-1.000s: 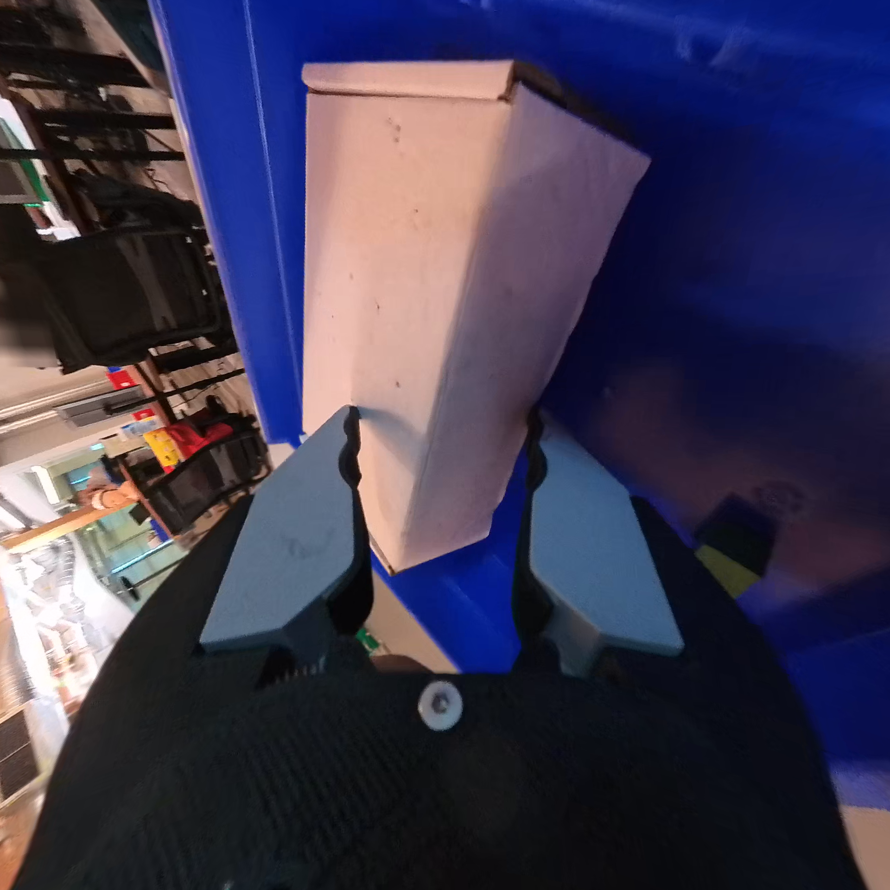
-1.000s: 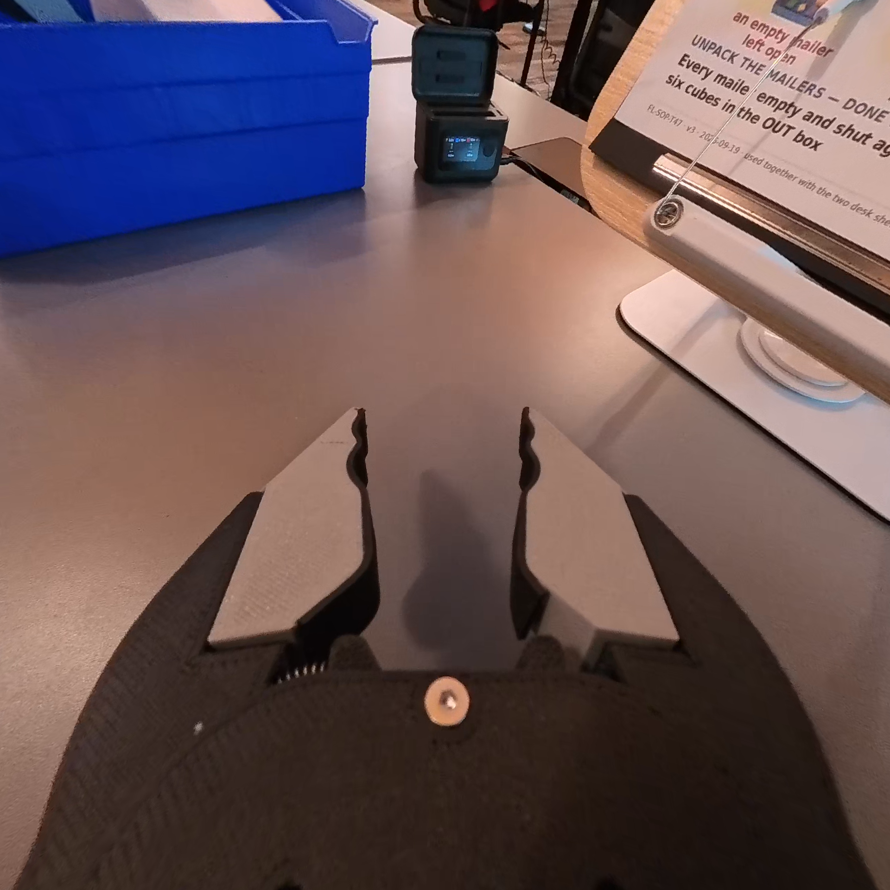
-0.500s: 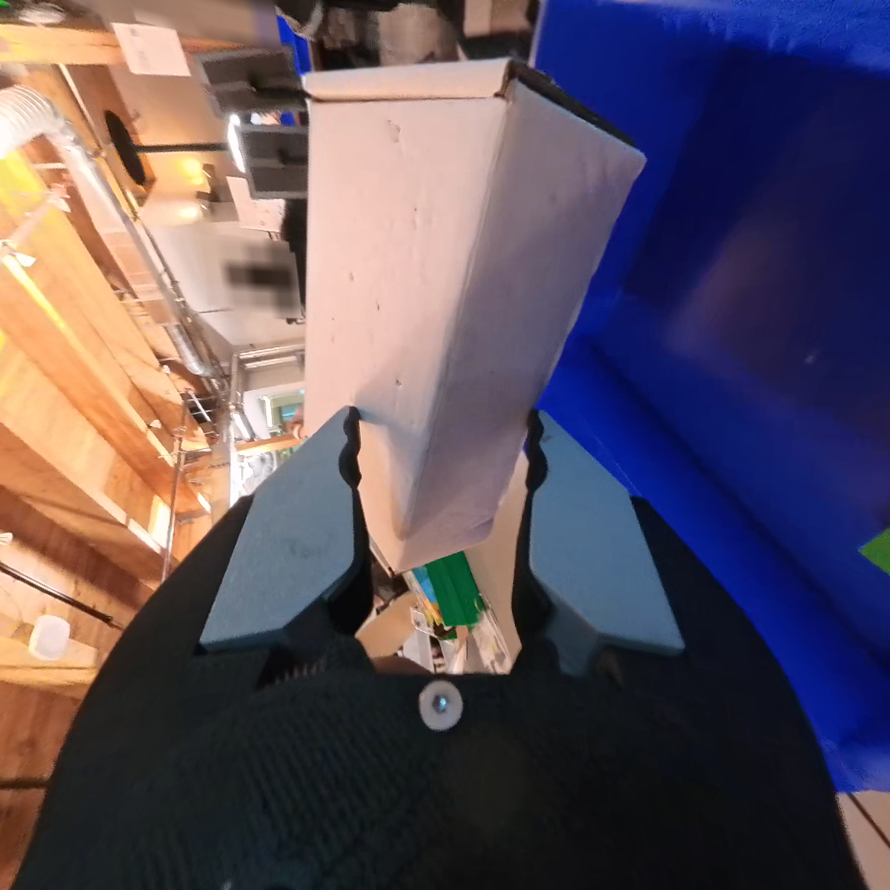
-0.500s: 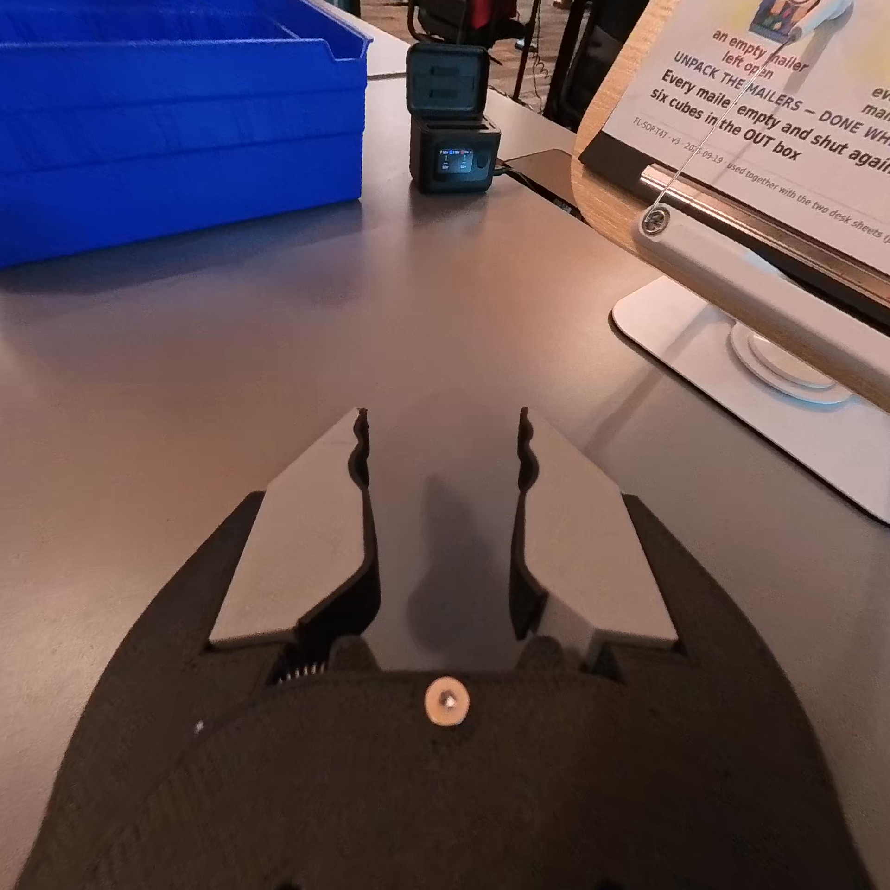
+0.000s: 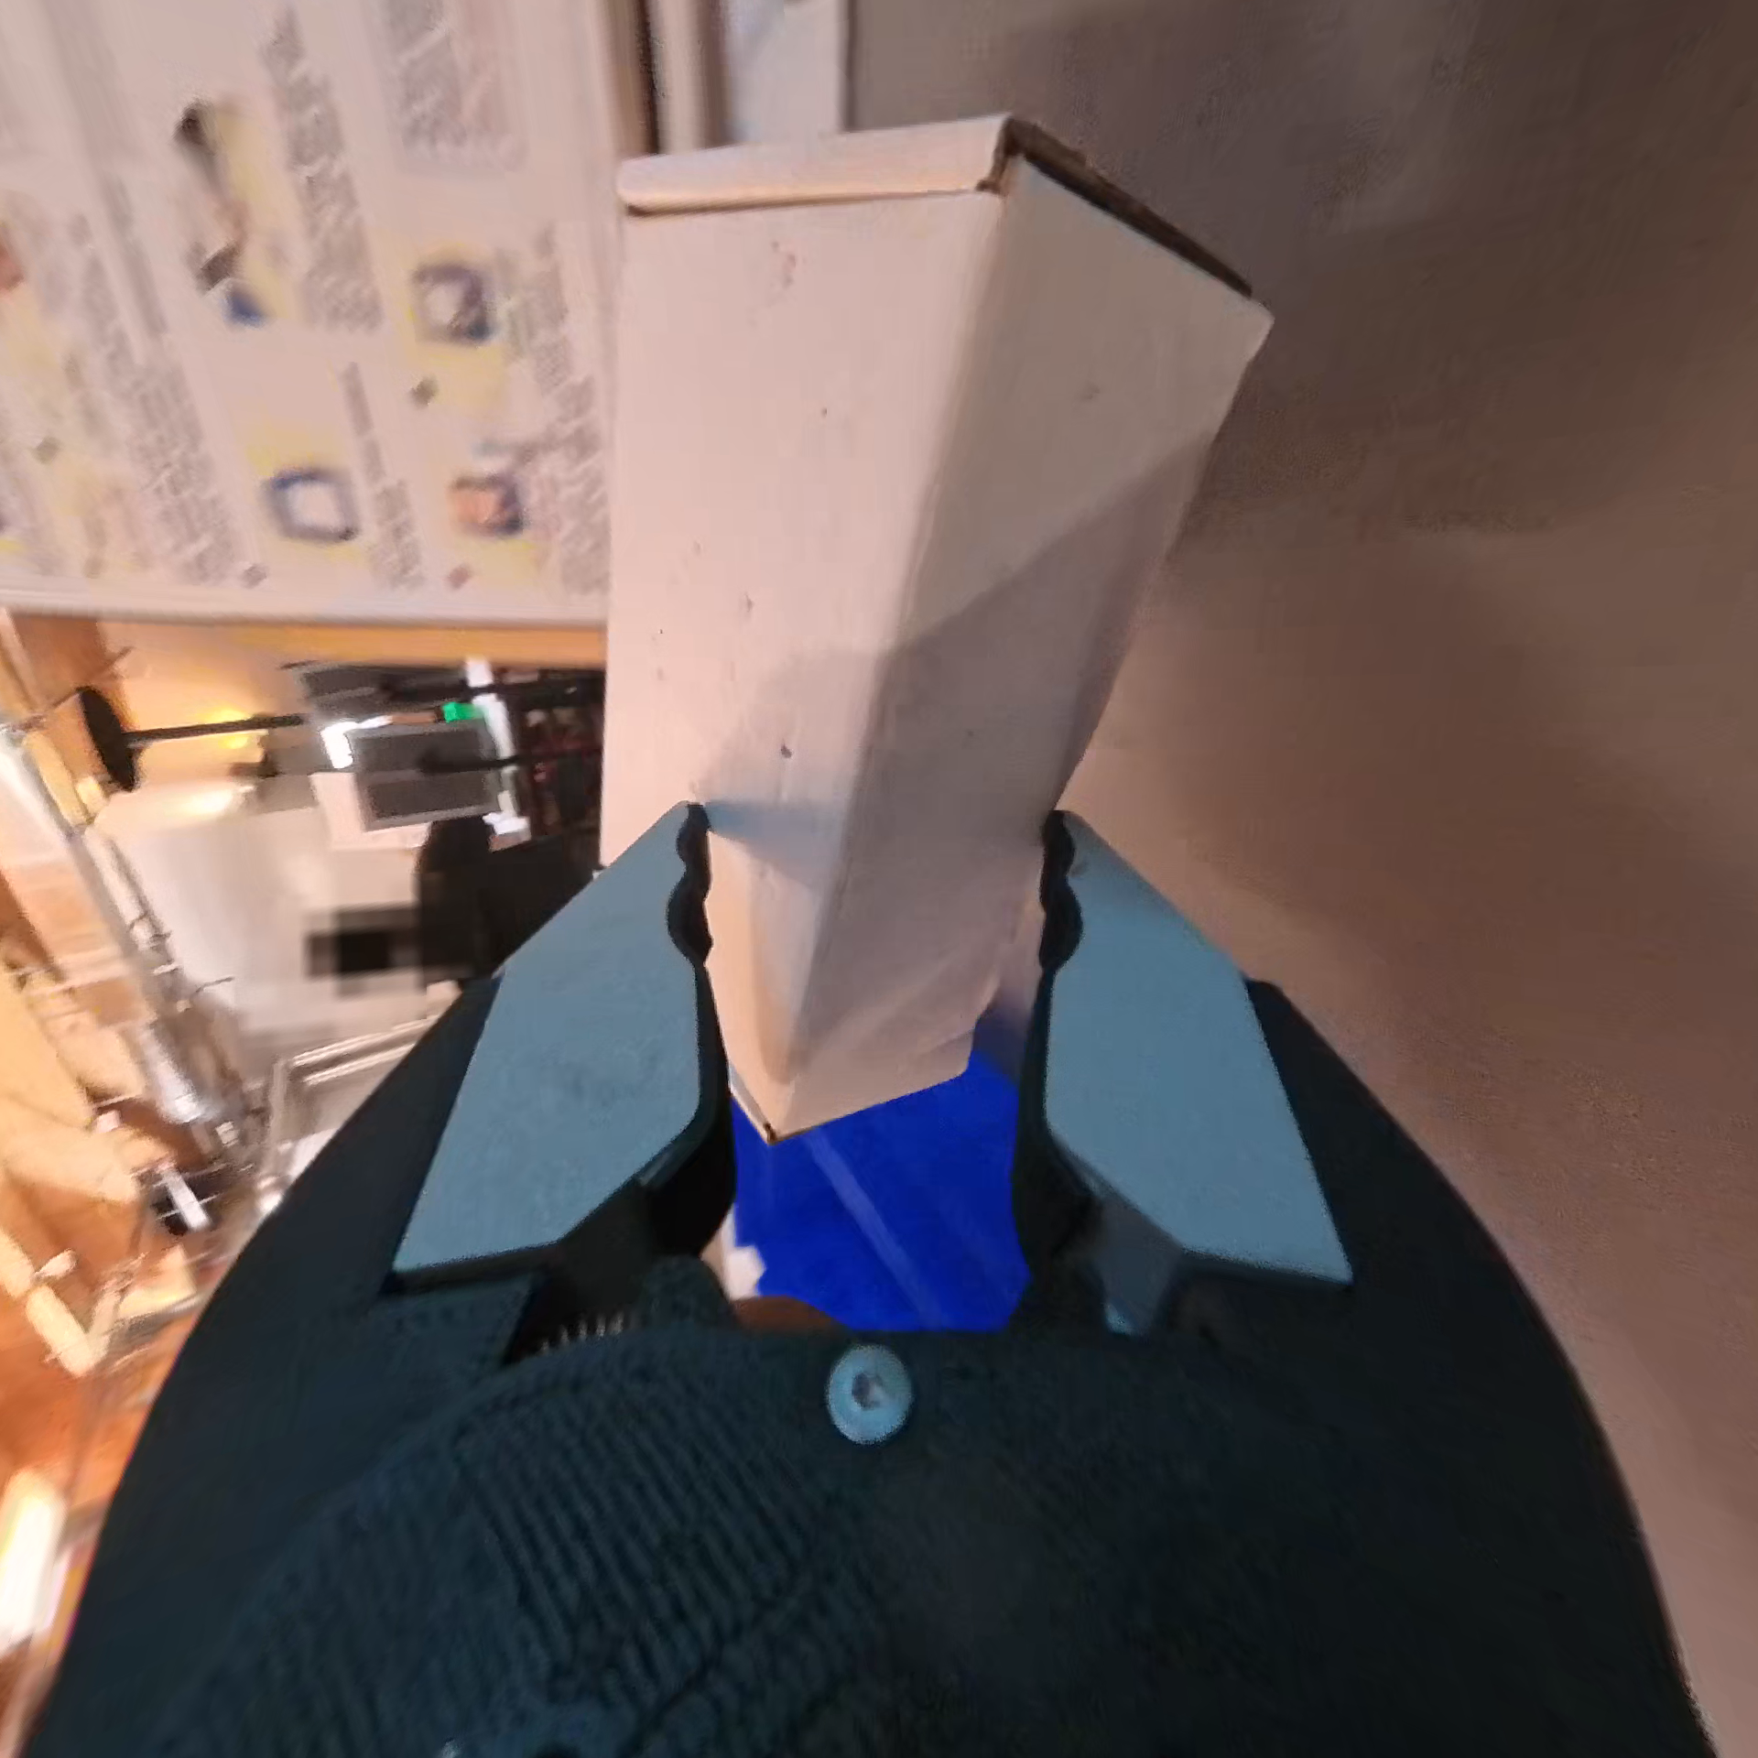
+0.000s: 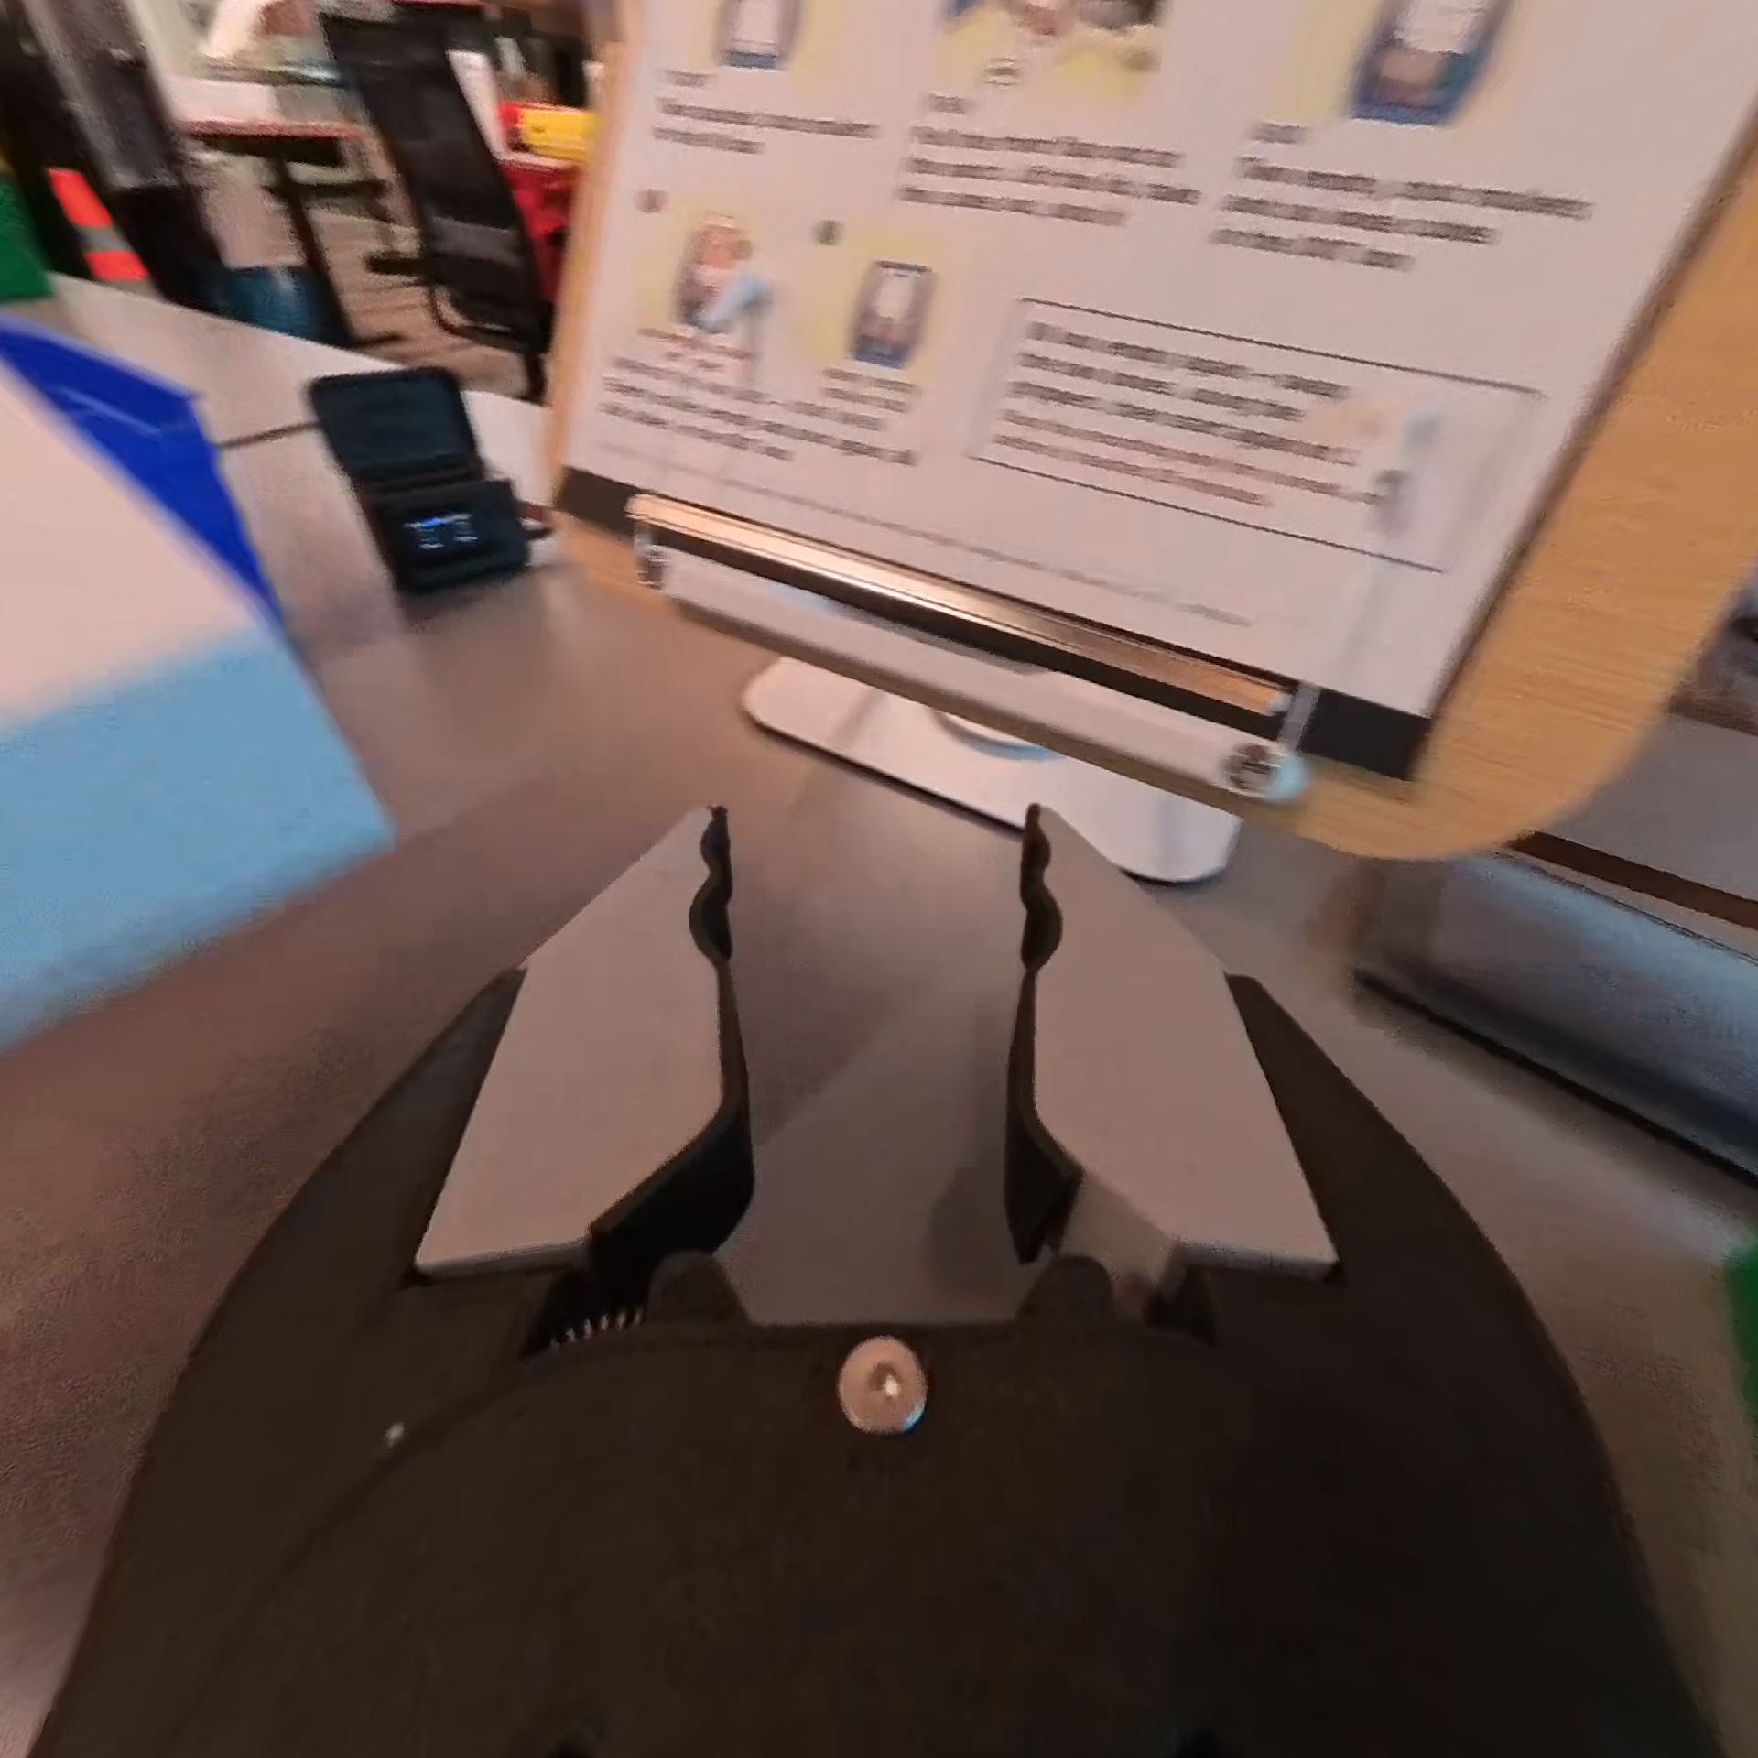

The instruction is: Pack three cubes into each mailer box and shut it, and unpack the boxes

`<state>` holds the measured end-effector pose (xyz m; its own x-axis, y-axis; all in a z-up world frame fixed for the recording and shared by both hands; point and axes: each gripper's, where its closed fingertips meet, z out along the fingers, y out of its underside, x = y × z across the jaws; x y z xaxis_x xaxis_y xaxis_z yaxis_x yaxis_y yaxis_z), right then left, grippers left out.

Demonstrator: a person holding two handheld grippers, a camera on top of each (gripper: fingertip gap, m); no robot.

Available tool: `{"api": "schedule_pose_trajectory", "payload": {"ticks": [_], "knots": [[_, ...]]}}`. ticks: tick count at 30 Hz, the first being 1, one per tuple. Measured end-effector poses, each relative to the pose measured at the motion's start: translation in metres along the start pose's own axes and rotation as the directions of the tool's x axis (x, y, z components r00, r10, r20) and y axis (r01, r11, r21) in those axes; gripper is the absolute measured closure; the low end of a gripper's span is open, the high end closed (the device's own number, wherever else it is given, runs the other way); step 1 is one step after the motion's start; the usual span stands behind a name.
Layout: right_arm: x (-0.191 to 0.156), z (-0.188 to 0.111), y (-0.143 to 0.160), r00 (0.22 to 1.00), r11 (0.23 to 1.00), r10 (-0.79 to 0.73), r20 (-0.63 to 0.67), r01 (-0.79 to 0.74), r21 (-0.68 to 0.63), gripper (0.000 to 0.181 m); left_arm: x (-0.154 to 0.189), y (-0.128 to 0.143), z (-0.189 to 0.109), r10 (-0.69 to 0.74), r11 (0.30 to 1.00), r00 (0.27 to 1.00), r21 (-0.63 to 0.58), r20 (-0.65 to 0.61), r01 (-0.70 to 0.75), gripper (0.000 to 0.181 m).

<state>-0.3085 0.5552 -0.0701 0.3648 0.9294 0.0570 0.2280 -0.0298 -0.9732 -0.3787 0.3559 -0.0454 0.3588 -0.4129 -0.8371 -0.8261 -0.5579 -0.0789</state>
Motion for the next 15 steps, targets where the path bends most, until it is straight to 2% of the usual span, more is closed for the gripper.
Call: {"api": "schedule_pose_trajectory", "payload": {"ticks": [3,7,9,12,15], "knots": [[0.029,-0.004,0.007,0.998,0.999,0.022,-0.067,-0.023,-0.022,0.121,0.054,-0.046,0.016,-0.065,0.997,0.993,0.04,-0.103,0.069,0.112],[0.043,-0.006,0.011,0.995,0.998,0.052,-0.081,-0.054,-0.029,0.121,0.105,-0.101,0.031,-0.174,0.975,0.952,0.093,-0.25,0.203,0.115],[0.046,-0.006,0.012,0.995,0.998,0.054,-0.079,-0.057,-0.035,0.12,0.118,-0.128,0.024,-0.188,0.95,0.914,0.168,-0.36,0.262,0.091],[0.047,-0.005,0.015,0.996,0.997,0.051,-0.071,-0.054,-0.049,0.12,0.111,-0.155,-0.002,-0.217,0.853,0.794,0.286,-0.568,0.437,0.099],[0.044,-0.002,0.02,0.998,0.997,0.036,-0.055,-0.039,-0.069,0.121,0.062,-0.15,0.0,-0.333,0.714,0.734,0.351,-0.592,0.606,0.094]]}}
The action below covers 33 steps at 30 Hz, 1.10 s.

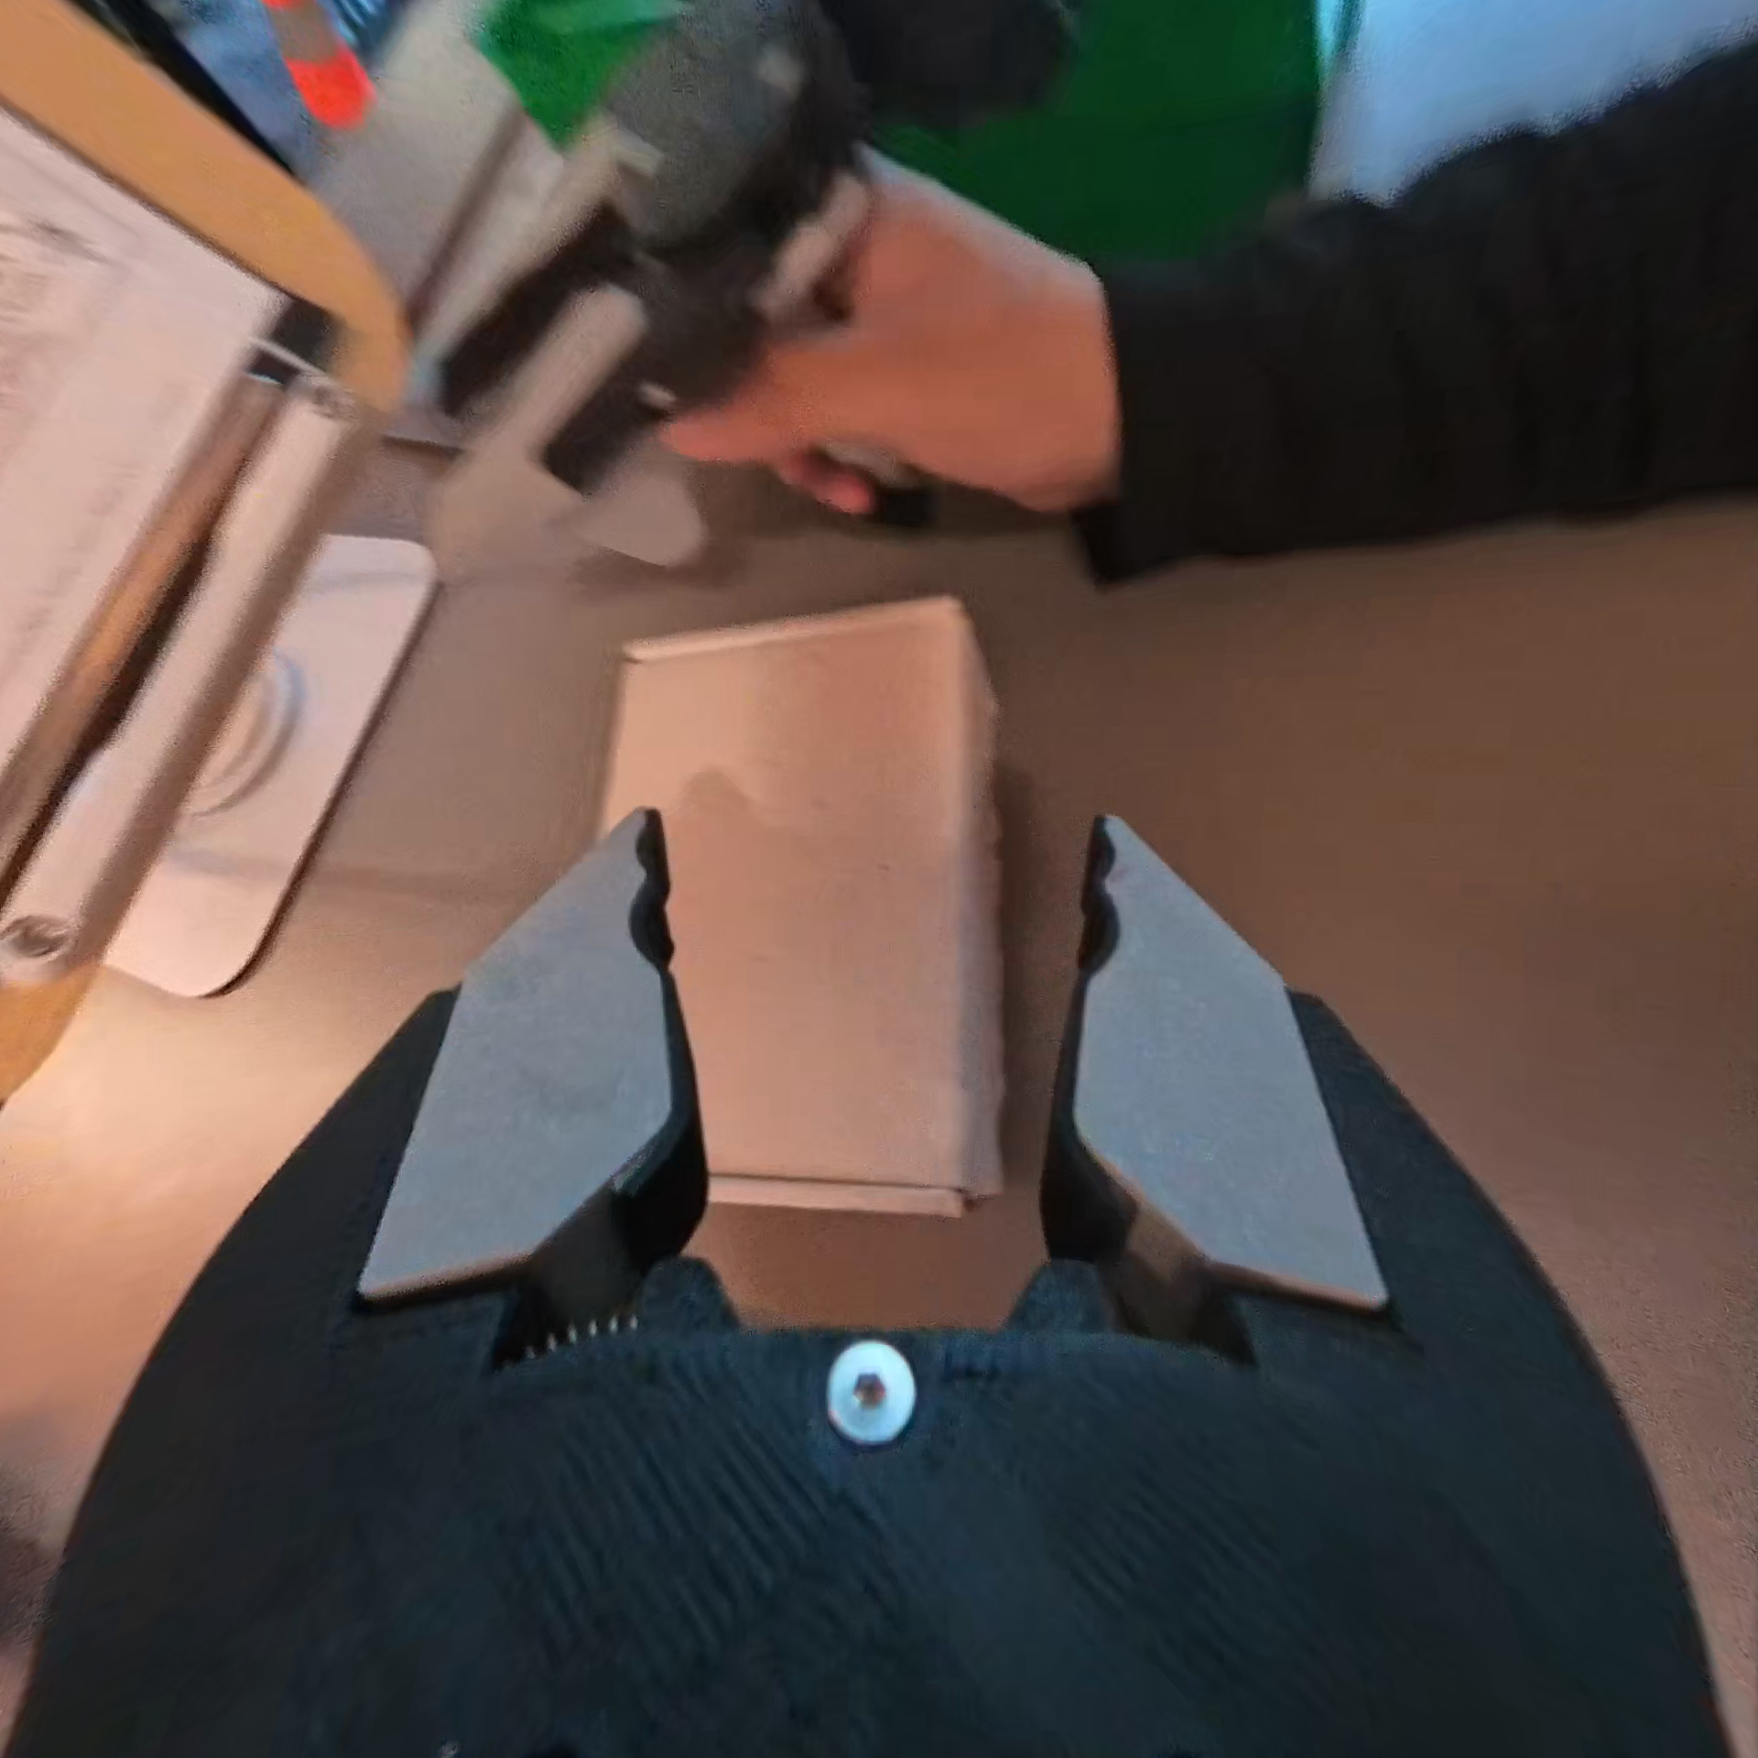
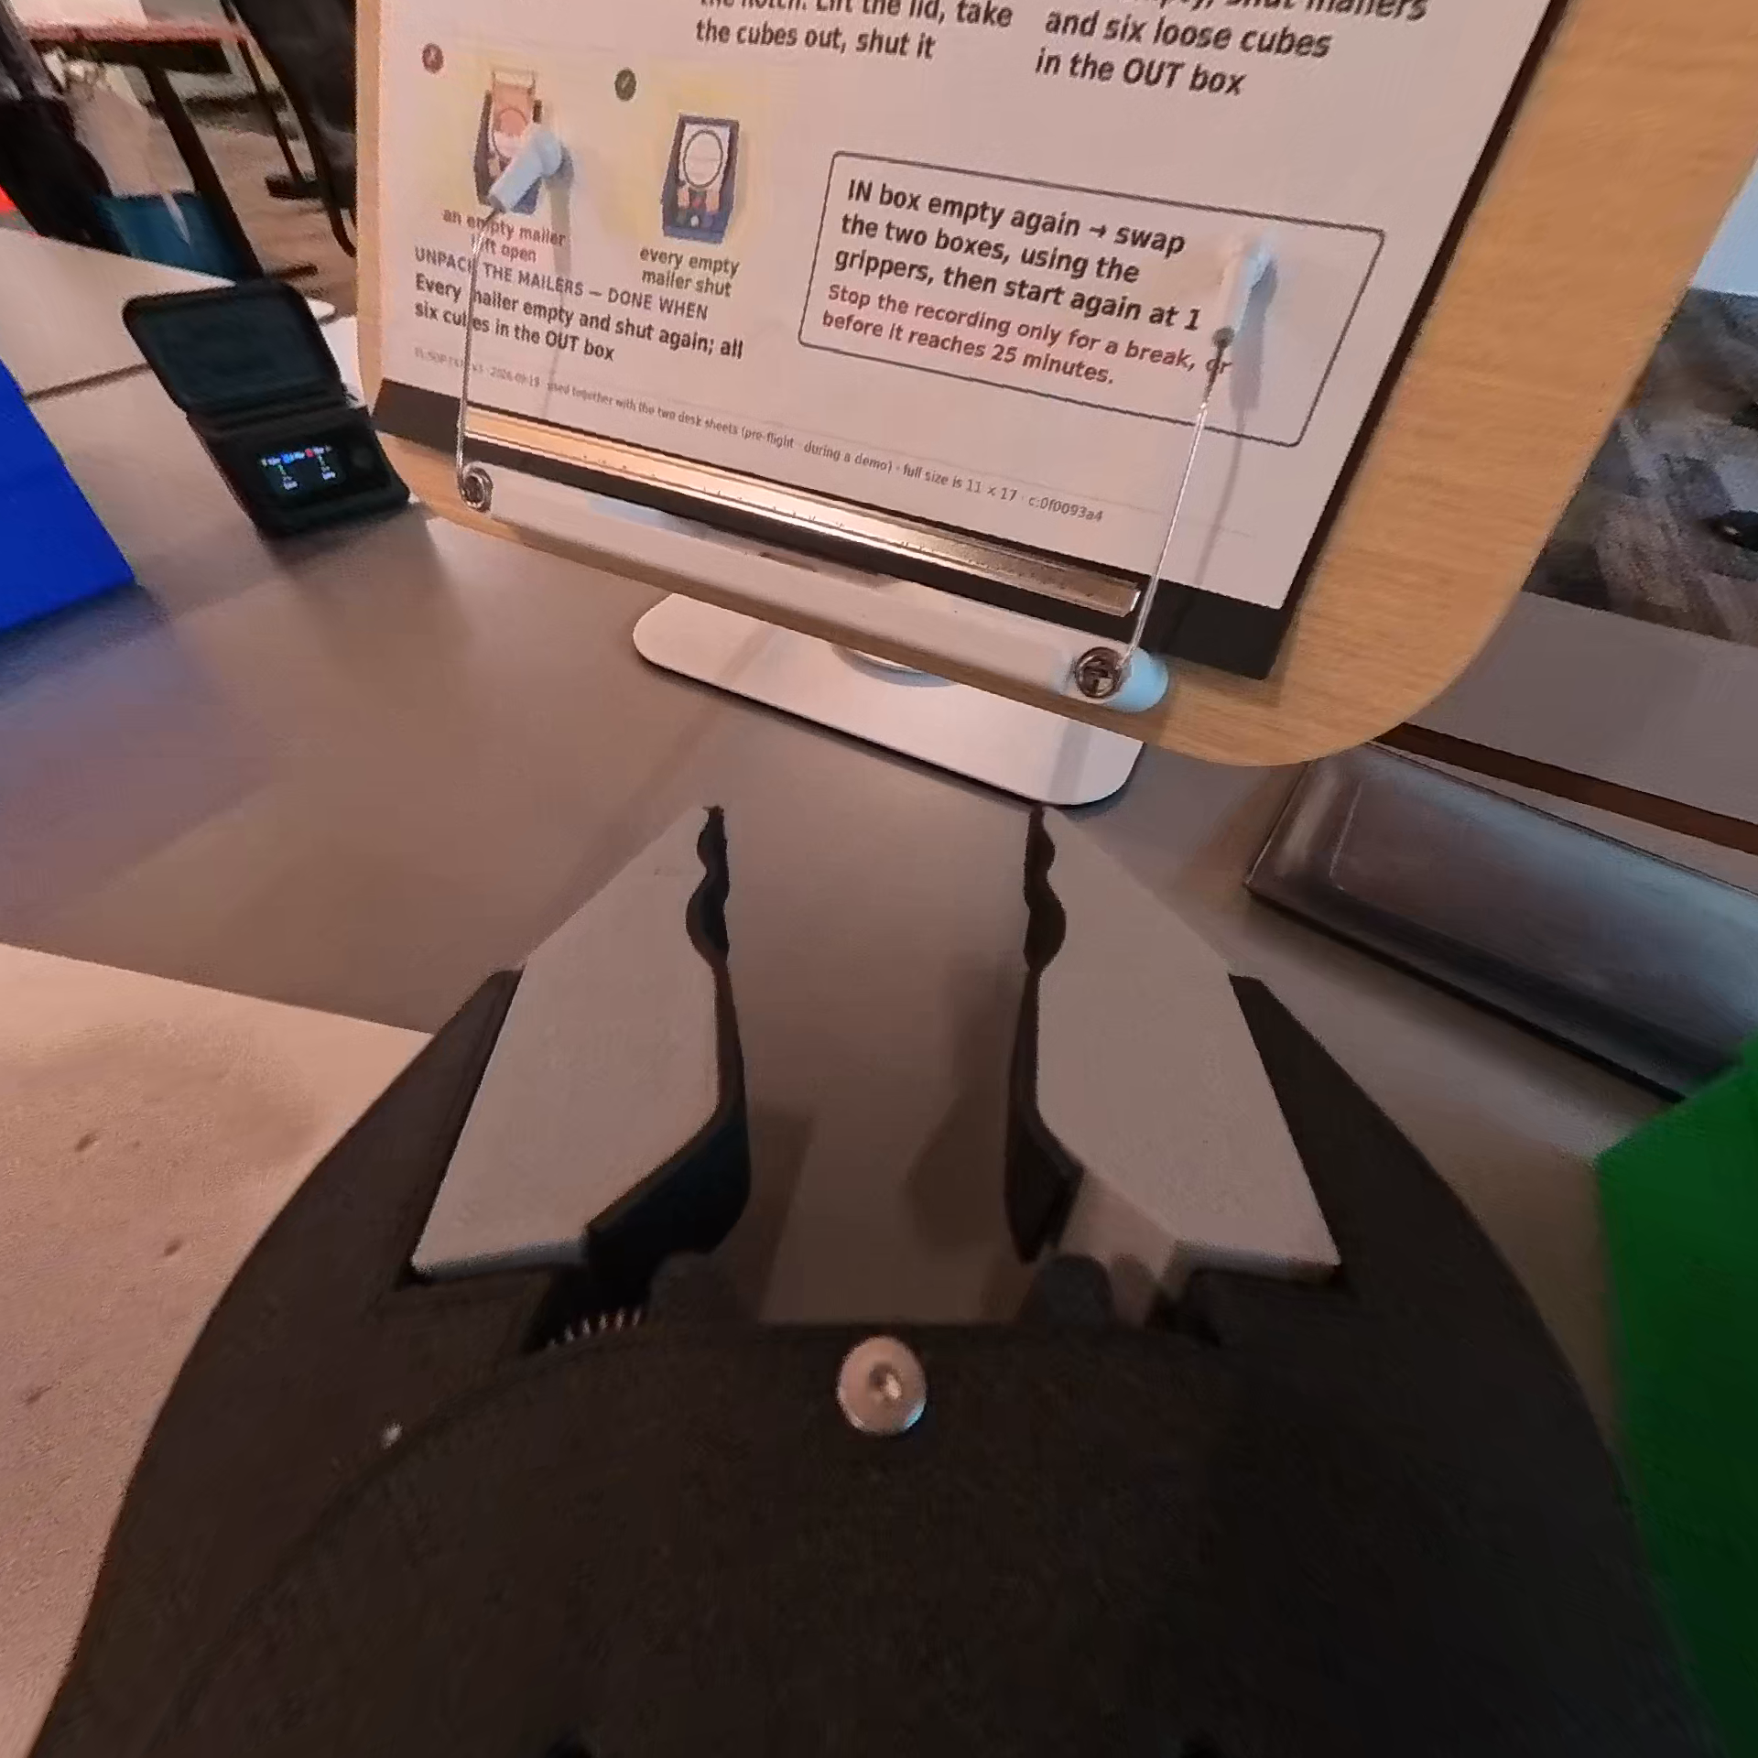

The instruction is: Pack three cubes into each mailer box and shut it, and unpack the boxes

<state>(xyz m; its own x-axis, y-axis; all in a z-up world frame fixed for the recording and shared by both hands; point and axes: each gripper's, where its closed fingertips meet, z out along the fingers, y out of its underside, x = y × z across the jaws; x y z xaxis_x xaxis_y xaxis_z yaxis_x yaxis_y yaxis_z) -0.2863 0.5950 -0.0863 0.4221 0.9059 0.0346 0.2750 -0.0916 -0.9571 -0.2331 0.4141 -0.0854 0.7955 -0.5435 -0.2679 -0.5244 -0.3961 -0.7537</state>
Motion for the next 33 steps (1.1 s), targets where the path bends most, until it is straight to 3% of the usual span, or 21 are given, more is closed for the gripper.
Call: {"api": "schedule_pose_trajectory", "payload": {"ticks": [3,6,9,16,20,26,33], "knots": [[-0.003,0.005,0.004,1.0,1.0,-0.014,0.01,0.014,-0.016,0.121,-0.046,-0.01,-0.014,-0.149,0.971,0.988,0.196,0.043,0.138,0.1],[-0.007,0.011,0.009,1.0,0.999,-0.019,0.019,0.02,-0.028,0.122,-0.096,-0.011,-0.026,-0.31,0.886,0.943,0.395,0.118,0.242,0.116],[-0.01,0.018,0.016,0.999,0.998,-0.036,0.021,0.037,-0.052,0.122,-0.13,-0.003,-0.027,-0.388,0.831,0.906,0.488,0.168,0.265,0.12],[-0.02,0.027,0.018,0.998,0.996,-0.044,0.047,0.047,-0.07,0.124,-0.147,0.04,-0.021,-0.329,0.902,0.859,0.401,0.392,0.162,0.137],[-0.023,0.03,0.018,0.997,0.996,-0.046,0.059,0.051,-0.074,0.125,-0.142,0.031,-0.027,-0.395,0.869,0.854,0.439,0.338,0.229,0.131],[-0.03,0.031,0.016,0.996,0.997,-0.05,0.078,0.055,-0.062,0.13,-0.136,0.046,-0.019,-0.34,0.91,0.873,0.355,0.351,0.212,0.13],[-0.032,0.029,0.012,0.996,0.998,-0.049,0.077,0.052,-0.035,0.133,-0.133,0.049,-0.022,-0.355,0.905,0.871,0.357,0.34,0.23,0.13]]}}
